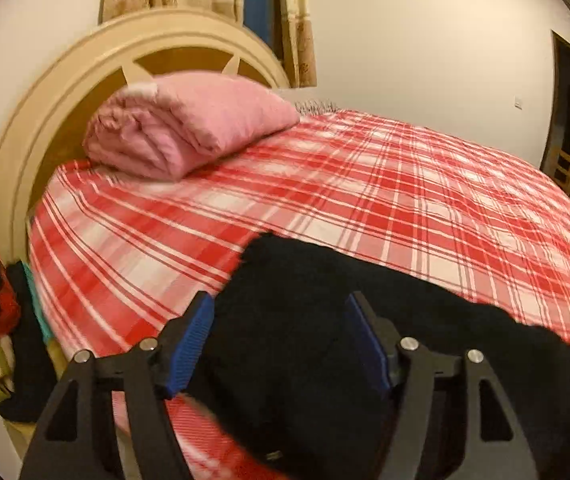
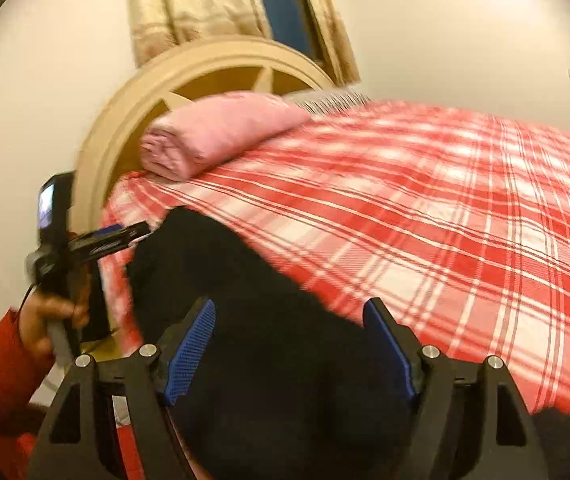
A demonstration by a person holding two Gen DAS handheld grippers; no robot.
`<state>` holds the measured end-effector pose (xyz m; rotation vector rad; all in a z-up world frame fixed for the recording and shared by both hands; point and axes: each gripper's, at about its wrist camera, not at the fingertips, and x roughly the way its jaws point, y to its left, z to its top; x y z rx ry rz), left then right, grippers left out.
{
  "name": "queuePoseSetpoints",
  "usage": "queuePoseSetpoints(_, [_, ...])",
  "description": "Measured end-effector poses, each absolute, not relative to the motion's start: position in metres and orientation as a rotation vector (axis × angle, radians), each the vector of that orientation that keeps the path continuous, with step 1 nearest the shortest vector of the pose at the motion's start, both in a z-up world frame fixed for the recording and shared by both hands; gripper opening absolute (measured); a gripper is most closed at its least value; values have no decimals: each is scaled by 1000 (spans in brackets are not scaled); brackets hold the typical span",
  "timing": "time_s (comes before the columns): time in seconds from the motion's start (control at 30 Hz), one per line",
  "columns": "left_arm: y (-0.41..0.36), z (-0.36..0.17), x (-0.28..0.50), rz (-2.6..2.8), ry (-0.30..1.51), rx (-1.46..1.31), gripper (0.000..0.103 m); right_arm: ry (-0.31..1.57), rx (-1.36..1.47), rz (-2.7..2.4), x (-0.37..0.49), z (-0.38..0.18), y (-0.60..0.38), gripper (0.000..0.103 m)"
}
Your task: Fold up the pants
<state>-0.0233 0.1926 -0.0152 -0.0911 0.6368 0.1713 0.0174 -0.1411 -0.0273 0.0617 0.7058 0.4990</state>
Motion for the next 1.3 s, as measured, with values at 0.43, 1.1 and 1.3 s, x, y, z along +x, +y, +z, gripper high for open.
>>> queuePoseSetpoints(0.43, [171,-85,-49,194,748,-87,87,937,99,776,-4,-79,-94,77])
queuePoseSetpoints(1.1, [181,-92,-40,206,779,-169,103,958,266,975,12,-82,-83,79])
queuePoseSetpoints(1.3, [181,-92,-40,204,774,-164,103,999,176,928,7,-99,-71,79])
